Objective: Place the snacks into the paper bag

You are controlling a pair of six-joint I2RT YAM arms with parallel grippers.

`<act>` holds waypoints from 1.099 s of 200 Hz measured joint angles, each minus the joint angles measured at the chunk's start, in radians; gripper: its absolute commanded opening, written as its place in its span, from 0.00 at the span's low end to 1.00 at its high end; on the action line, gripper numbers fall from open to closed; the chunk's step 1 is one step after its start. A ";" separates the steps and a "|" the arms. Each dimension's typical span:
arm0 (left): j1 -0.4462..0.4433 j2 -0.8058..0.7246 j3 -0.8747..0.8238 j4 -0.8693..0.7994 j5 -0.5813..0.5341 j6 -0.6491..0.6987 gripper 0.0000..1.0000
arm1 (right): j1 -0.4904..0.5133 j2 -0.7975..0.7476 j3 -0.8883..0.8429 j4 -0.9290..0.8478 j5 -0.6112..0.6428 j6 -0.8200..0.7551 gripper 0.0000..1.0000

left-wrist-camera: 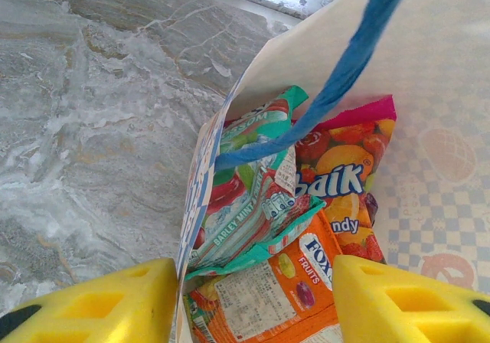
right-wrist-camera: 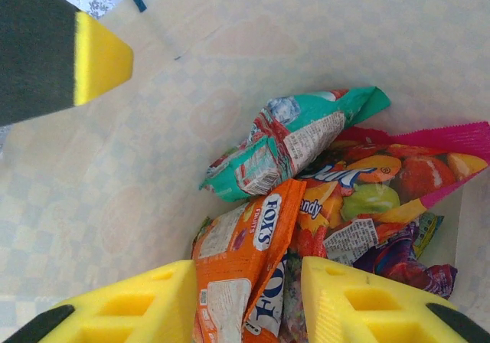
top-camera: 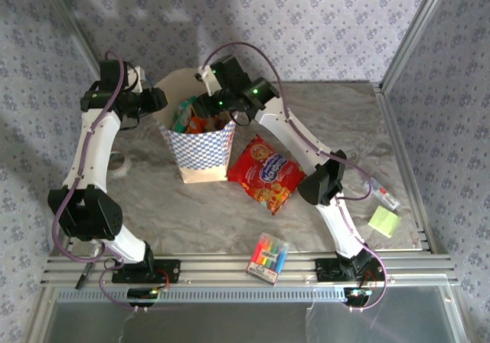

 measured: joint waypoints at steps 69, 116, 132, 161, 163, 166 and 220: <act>0.000 0.000 0.000 -0.001 0.003 0.000 0.56 | 0.022 -0.053 -0.013 0.000 0.002 -0.016 0.43; 0.000 0.000 0.000 -0.002 0.003 0.000 0.56 | 0.045 -0.100 -0.047 0.000 0.011 -0.044 0.46; 0.000 0.000 0.000 -0.003 0.003 0.000 0.56 | 0.053 -0.117 -0.056 0.001 0.016 -0.057 0.47; 0.000 0.000 0.000 -0.003 0.003 0.000 0.56 | 0.074 -0.146 -0.064 0.001 0.035 -0.085 0.49; 0.000 0.000 0.000 -0.003 0.003 0.000 0.56 | 0.075 -0.147 -0.064 0.001 0.036 -0.087 0.49; 0.000 0.000 0.000 -0.004 0.003 0.000 0.56 | 0.077 -0.150 -0.065 0.001 0.039 -0.091 0.49; 0.000 0.000 0.000 -0.006 0.003 0.000 0.56 | 0.117 -0.205 -0.121 0.000 0.076 -0.139 0.56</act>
